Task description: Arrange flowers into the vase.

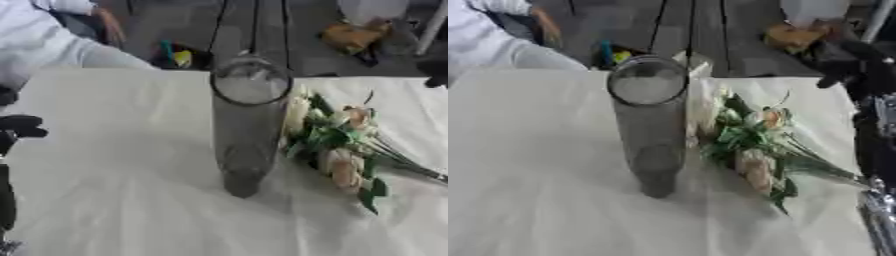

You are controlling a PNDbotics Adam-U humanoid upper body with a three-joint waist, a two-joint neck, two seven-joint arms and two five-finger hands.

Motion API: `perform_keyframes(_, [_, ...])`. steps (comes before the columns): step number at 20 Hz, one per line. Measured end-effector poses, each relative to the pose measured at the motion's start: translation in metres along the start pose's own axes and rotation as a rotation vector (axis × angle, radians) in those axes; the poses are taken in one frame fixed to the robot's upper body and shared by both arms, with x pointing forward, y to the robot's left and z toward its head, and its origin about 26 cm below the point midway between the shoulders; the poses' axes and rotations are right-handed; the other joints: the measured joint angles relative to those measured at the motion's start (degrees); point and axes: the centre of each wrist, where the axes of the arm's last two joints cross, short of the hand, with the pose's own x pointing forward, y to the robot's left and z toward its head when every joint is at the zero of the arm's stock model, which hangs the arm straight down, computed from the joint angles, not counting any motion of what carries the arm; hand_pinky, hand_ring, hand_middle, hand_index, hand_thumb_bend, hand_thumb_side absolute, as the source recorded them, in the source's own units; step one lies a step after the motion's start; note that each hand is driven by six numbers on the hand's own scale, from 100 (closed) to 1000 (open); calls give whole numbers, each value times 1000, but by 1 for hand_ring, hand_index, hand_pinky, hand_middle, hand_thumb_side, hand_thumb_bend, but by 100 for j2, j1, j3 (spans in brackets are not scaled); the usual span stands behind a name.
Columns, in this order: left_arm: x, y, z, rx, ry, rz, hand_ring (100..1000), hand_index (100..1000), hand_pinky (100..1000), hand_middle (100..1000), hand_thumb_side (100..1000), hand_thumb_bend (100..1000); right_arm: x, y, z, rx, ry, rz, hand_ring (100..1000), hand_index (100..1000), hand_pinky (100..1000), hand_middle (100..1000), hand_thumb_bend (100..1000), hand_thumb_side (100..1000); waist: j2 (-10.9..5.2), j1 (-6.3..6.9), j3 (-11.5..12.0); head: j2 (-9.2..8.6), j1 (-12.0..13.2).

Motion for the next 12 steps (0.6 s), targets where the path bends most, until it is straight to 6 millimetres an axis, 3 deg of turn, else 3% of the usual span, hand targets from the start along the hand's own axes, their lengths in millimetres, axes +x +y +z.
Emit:
perform_keyframes(5, [0,0,0,0,0,0,592,867,548,712,1000,100,0,0,0,0,-1,2,745,848,835,500,117,944,0,0,17,0,-8])
perform_keyframes(6, [0,0,0,0,0,0,592,867,548,712,1000,100,0,-1,-1,2,-1,7,757,849,834,510,161,995,0,0,17,0,-16])
perform_keyframes(8, [0,0,0,0,0,0,592,867,549,712,1000,100,2,-5,-4,15,-13,35,773,853,832,527,249,1000,-1,0,6,1,-22])
perform_keyframes(12, [0,0,0,0,-1,0,592,867,549,712,1000,100,7,-16,-15,51,-50,122,773,853,832,527,249,1000,-5,0,-1,39,-38])
